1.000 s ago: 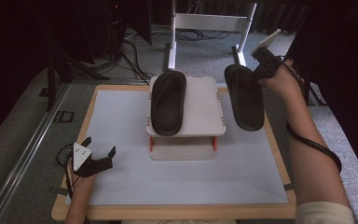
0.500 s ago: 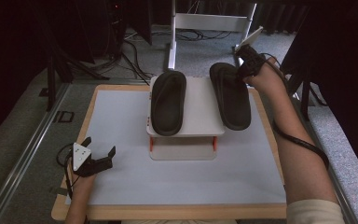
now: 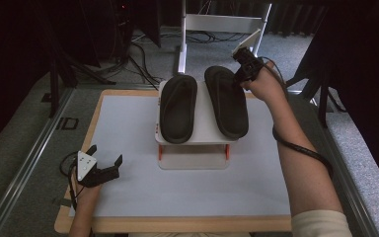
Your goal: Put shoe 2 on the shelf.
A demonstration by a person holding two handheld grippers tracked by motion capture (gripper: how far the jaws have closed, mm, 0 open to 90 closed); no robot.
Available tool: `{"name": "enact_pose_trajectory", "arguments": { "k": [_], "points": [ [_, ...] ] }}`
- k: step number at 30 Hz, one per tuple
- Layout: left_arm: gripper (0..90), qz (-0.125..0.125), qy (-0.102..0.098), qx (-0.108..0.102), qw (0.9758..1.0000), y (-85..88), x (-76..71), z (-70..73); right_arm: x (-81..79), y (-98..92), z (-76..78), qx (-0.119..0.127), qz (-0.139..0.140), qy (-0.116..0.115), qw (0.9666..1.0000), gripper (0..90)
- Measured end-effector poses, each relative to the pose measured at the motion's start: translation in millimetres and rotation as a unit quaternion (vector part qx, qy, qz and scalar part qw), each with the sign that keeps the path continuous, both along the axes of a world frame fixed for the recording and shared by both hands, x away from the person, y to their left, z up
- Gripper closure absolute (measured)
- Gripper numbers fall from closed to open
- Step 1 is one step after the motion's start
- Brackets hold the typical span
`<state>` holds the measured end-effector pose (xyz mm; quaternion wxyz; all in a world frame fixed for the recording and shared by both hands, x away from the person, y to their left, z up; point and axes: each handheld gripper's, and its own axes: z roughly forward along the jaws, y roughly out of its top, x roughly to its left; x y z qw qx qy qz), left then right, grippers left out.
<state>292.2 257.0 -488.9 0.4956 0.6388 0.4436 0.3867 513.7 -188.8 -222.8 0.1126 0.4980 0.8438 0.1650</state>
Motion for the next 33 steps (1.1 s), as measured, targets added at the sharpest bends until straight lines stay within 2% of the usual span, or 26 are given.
{"name": "enact_pose_trajectory", "arguments": {
  "k": [9, 15, 24, 26, 33],
  "points": [
    [1.2, -0.001, -0.001, -0.002, 1.0, 0.0, 0.1, -0.1, 3.5, 18.5, -15.0, -0.011, 0.006, 0.016, 0.9998, 75.2],
    [1.2, -0.001, -0.001, -0.002, 1.0, -0.1, 0.1, -0.1, 3.5, 27.1, -21.3, -0.03, 0.007, 0.019, 0.9993, 75.2],
    [1.2, -0.001, 0.0, -0.002, 1.0, -0.1, 0.2, 0.0, 0.6, 29.2, -20.7, -0.028, 0.018, 0.03, 0.999, 72.0],
    [1.2, -0.001, 0.0, -0.001, 1.0, -0.2, 0.1, 0.0, -3.3, 31.1, -19.3, -0.027, 0.034, 0.039, 0.9983, 69.3],
    [1.2, -0.001, 0.001, -0.001, 1.0, -0.1, 0.3, 0.0, -7.1, 30.8, -19.3, -0.015, 0.044, 0.035, 0.9983, 66.4]
  ]
}}
